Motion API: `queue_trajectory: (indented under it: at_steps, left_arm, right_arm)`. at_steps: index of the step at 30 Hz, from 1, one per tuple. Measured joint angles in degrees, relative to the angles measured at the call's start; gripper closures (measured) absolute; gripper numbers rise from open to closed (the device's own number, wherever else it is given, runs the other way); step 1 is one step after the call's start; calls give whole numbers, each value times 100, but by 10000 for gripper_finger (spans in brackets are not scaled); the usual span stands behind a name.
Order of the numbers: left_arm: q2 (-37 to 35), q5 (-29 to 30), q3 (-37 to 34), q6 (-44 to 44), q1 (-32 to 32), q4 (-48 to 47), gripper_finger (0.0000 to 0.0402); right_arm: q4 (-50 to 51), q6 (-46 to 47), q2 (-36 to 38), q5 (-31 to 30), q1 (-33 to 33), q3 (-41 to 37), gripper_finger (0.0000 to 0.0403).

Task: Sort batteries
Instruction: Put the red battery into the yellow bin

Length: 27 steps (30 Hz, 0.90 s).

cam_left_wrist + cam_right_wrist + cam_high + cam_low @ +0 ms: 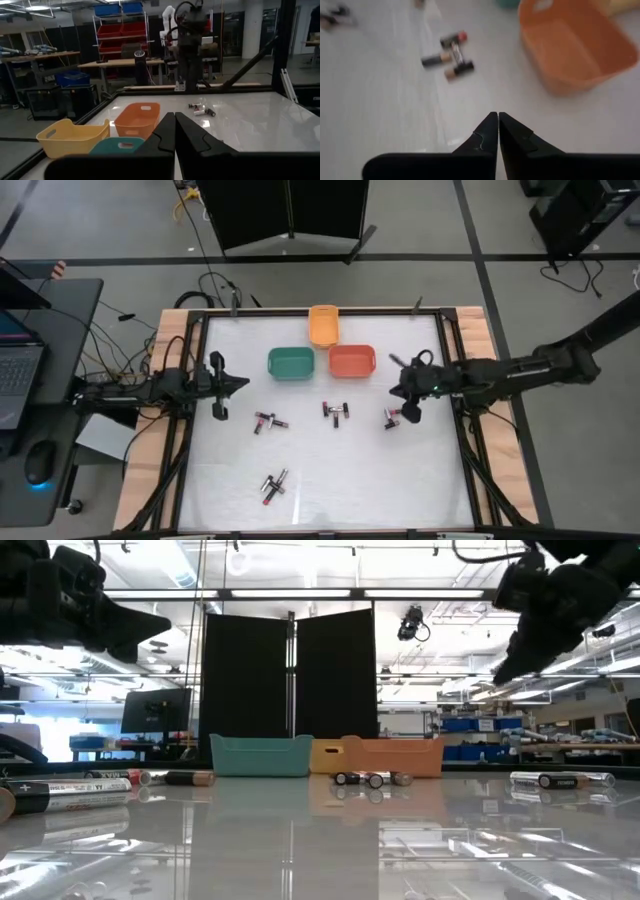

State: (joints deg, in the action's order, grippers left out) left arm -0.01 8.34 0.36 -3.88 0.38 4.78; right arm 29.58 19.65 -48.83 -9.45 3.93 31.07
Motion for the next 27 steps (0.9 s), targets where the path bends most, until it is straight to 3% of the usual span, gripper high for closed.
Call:
queue_trajectory:
  at_steps: [9,17,22,27]
  left_arm:
    - [1,13,2,-17,-1,-10,392]
    - [1,17,1,-25,-1,-92,392]
    - [0,24,2,-28,0,-235,392]
    - [2,115,1,-42,-1,-283,392]
  right_arm:
    - [819,501,-1326,95,576,492,335]
    - [1307,764,-1956,172,914,566,261]
    - [1305,552,-2330,166,891,566,225]
    - [1293,420,-2672,182,646,564,222]
